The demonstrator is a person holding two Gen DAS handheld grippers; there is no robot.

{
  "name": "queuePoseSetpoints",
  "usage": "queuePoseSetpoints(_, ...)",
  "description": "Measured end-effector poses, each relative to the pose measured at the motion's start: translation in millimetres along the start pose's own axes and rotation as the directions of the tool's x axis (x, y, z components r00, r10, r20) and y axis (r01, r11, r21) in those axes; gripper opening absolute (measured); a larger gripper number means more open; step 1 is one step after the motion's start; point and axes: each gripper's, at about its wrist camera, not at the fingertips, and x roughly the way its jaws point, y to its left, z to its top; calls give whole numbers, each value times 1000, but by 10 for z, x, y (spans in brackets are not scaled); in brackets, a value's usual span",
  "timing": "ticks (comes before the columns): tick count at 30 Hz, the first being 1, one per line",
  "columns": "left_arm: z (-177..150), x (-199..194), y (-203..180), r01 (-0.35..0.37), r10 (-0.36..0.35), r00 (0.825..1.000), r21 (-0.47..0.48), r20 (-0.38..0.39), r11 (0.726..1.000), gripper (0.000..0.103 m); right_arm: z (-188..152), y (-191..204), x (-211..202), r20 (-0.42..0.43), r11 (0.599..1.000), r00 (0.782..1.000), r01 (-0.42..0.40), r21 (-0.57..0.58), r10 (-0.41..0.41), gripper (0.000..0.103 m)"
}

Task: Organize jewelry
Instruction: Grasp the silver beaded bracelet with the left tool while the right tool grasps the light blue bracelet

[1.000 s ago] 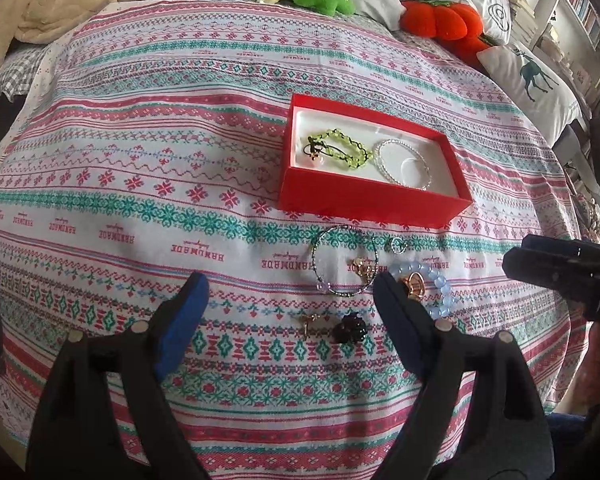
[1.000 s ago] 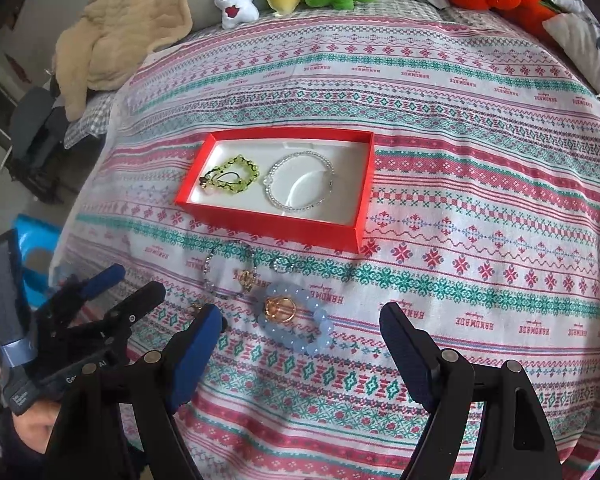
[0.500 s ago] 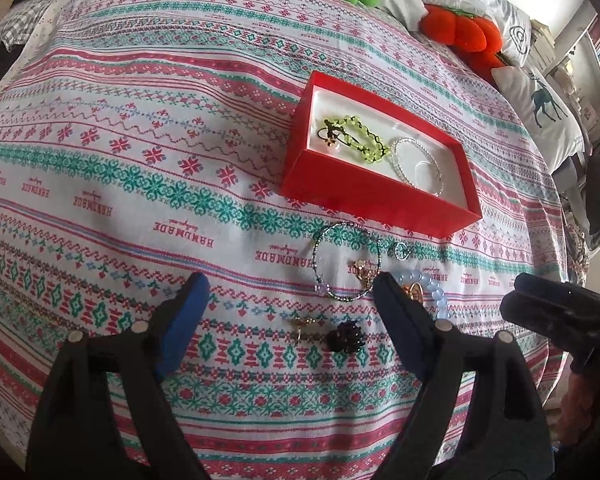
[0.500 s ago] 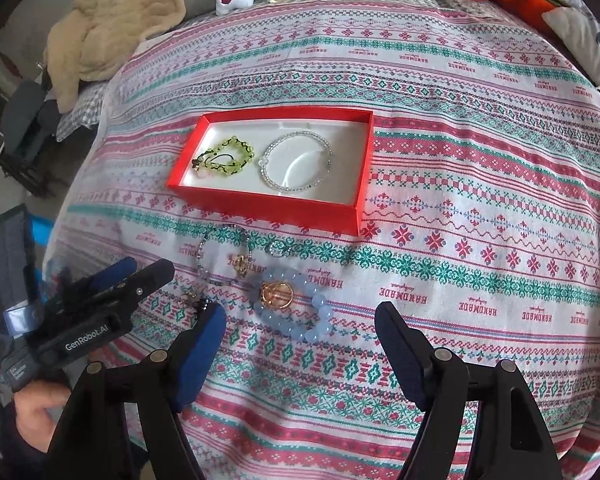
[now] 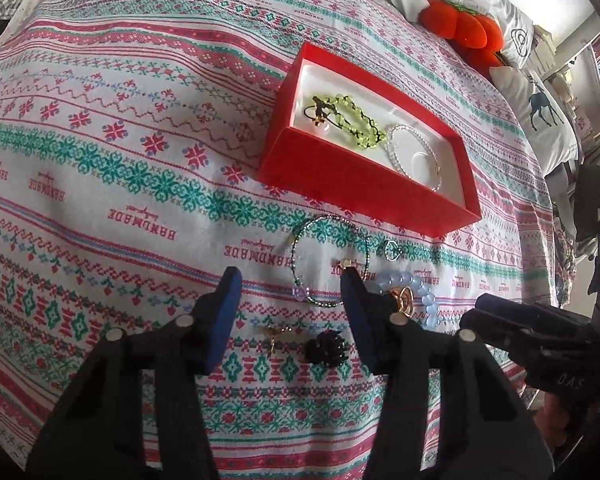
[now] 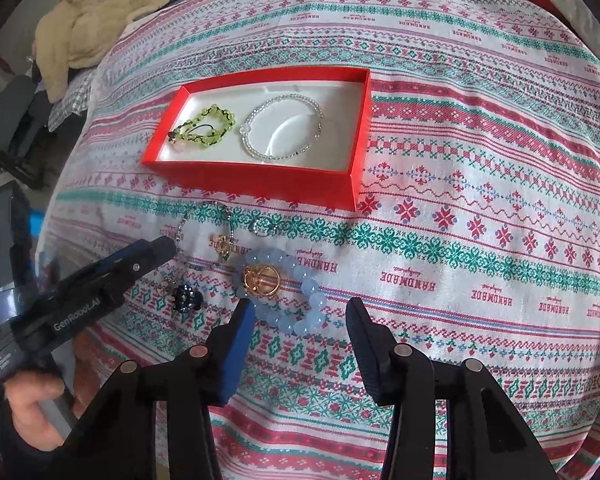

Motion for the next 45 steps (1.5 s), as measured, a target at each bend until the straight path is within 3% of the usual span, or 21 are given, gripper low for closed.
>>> queuePoseSetpoints(11,-9,157,-61,-15,15,1000,12,20,1000,40,-7,-56,160,-38,1000,999,28,13,-27,40)
queuePoseSetpoints(19,-43,227,-213,-52,49,998,86,36,995,7,-1,-88,235,-33,998,997,62,-19,-63,36)
queuePoseSetpoints(23,-53,203,-279,-54,47,997,126,55,991,6,37,-12,295,1,996,998,61,-58,-61,28)
queuePoseSetpoints(28,-70,142,-316,-41,32,998,156,62,987,6,2,34,466,-22,991,996,89,-97,-91,24)
queuePoseSetpoints(30,-45,76,-334,-28,15,997,163,78,986,6,2,64,469,-8,990,996,83,-111,-84,12)
queuePoseSetpoints(38,5,-151,-360,19,-42,993,196,114,980,6,36,199,226,47,991,998,35,-129,-30,11)
queuePoseSetpoints(45,32,-394,-469,47,-87,983,244,159,969,5,130,313,-129,122,987,989,-70,-144,88,11)
